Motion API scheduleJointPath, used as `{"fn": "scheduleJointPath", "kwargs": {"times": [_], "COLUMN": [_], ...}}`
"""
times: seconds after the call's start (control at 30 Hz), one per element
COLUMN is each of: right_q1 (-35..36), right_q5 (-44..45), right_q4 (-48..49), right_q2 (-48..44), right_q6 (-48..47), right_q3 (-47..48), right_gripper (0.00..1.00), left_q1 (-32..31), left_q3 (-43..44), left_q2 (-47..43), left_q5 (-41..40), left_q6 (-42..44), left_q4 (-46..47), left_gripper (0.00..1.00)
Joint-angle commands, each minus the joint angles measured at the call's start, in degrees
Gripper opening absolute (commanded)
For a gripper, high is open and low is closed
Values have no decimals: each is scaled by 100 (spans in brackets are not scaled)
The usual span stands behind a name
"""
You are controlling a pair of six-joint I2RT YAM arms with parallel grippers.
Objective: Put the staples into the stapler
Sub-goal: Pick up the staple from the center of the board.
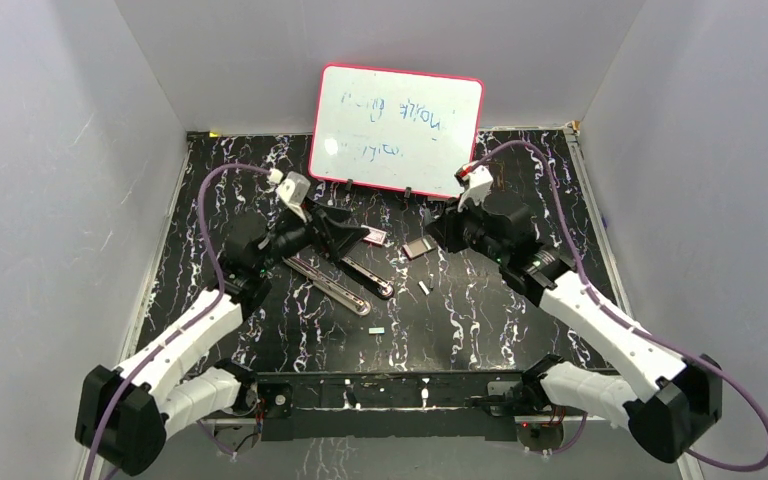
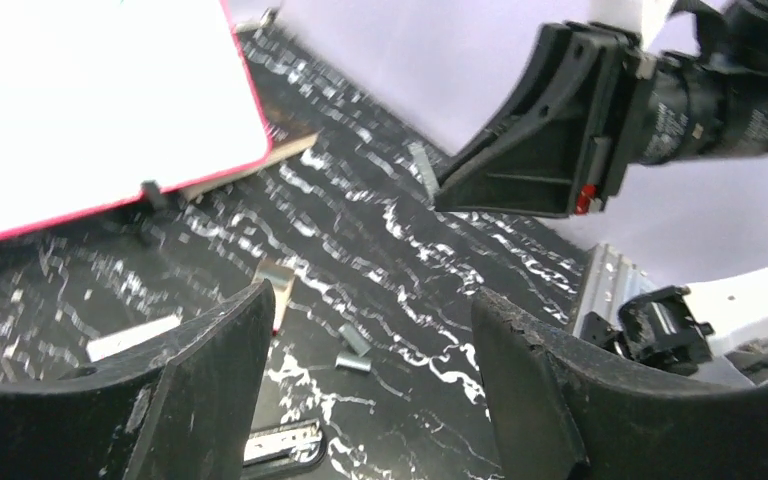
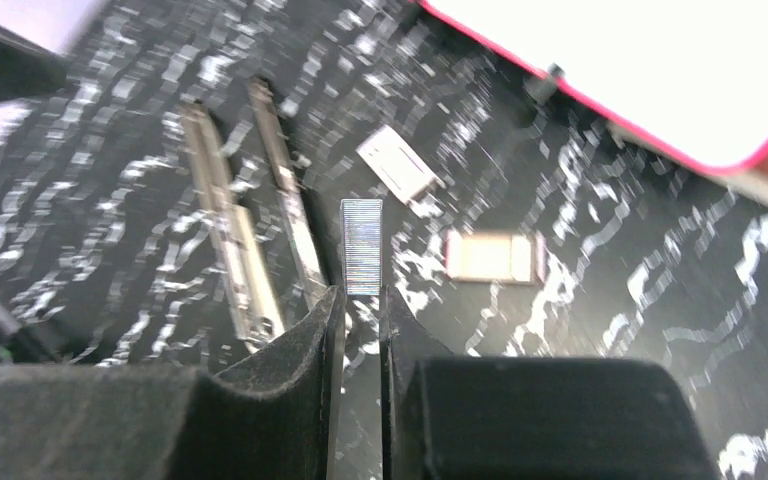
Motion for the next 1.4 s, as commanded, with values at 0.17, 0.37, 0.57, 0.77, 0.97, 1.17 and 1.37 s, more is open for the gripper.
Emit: {"fn": "scheduleJointPath", "kwargs": {"times": [0.17, 0.37, 0.57, 0.77, 0.97, 1.17, 1.37], "right_q1": [23, 16, 27, 21, 21, 18, 21], "right_q5": [-2875, -4215, -5121, -5376, -5491, -5427, -5373], "right_q4": [2725, 3315, 3563, 3731, 3733, 3704, 3680], "right_q2": [-817, -753, -564, -499, -450, -433, -436], "right_q6": [-342, -250, 0, 128, 119, 110, 118], "right_q3": [-329, -9, 360, 465, 506, 509, 529], "right_gripper": [0, 0, 0, 0, 0, 0, 0], "left_q1": [11, -97, -375, -647, -820, -942, -995], "left_q3": [-368, -106, 97, 166, 300, 373, 389], "left_q2": [-687, -403, -230, 10, 266, 356, 470], "left_q5": [1644, 1895, 1886, 1878, 1738, 1739, 1928], "left_q6": [-373, -1181, -1148, -1116, -1167, -1158, -1264], "left_q4": [3424, 4892, 4994, 4994, 4994, 4994, 4994], "left_gripper": [67, 55, 55, 56, 54, 54, 50]}}
